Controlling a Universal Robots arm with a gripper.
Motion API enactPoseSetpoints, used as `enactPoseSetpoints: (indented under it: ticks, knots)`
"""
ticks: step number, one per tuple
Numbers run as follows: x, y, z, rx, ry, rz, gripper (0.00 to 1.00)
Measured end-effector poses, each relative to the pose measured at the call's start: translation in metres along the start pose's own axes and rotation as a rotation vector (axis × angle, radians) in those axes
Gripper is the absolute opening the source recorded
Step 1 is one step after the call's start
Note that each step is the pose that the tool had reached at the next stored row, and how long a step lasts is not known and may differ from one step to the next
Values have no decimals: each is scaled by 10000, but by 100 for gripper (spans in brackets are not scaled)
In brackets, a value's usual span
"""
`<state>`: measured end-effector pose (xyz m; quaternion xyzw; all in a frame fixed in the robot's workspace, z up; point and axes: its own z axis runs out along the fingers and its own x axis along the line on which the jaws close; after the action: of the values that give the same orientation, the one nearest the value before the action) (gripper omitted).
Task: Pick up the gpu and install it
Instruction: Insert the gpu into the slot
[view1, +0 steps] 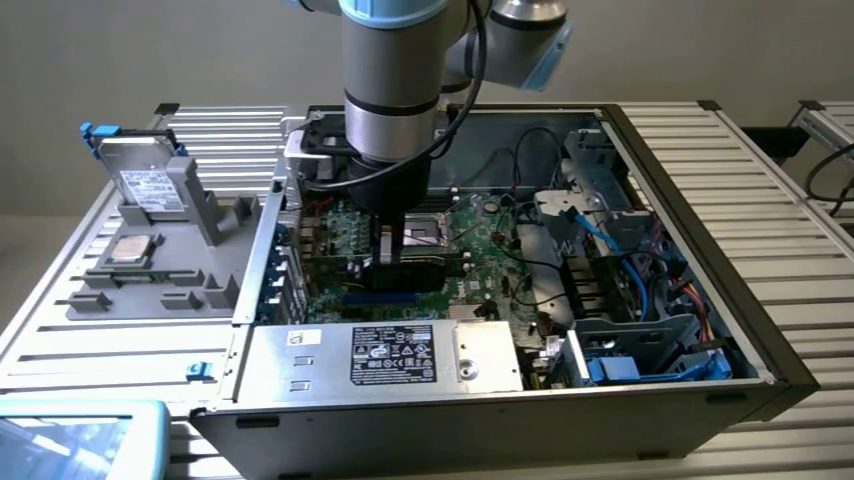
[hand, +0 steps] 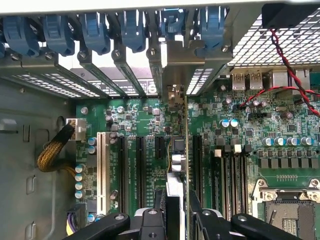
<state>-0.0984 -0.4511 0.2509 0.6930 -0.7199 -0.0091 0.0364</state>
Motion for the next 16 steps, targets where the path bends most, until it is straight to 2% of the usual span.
enactPoseSetpoints:
  ticks: [16]
  knots:
    - [-15,27,6,-1,4,-1,29]
